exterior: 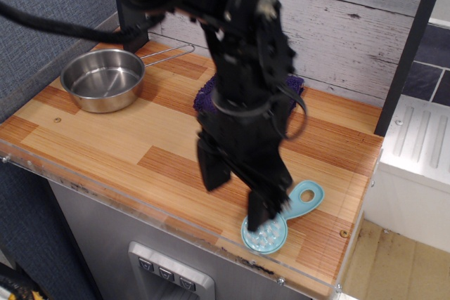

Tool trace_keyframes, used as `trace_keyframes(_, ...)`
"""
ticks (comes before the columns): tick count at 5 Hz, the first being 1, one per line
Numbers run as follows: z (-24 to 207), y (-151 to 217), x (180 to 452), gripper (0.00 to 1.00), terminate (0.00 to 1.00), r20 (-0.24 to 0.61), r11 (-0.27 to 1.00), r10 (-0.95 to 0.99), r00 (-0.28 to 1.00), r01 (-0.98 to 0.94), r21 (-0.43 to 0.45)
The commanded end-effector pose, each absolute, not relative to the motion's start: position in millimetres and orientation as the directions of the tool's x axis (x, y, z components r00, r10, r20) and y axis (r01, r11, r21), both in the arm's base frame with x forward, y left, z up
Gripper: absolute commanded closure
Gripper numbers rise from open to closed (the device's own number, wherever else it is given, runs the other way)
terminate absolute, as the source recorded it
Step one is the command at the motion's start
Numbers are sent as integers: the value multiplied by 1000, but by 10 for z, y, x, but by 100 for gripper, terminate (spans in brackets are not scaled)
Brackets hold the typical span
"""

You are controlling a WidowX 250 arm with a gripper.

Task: Pick blue spoon and place it near vessel on the left

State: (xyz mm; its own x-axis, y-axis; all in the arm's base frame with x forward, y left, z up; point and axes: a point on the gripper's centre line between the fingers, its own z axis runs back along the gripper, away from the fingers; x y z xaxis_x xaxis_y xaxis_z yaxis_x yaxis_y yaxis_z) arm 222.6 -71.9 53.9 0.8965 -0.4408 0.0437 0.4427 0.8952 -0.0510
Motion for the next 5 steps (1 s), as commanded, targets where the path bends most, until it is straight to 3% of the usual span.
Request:
trace_keyframes(1,383,-816,2212,0,0,48,872,-484,874,486,-63)
trace_keyframes(5,216,-1076,2364,0,0,56,854,-515,856,517,-54)
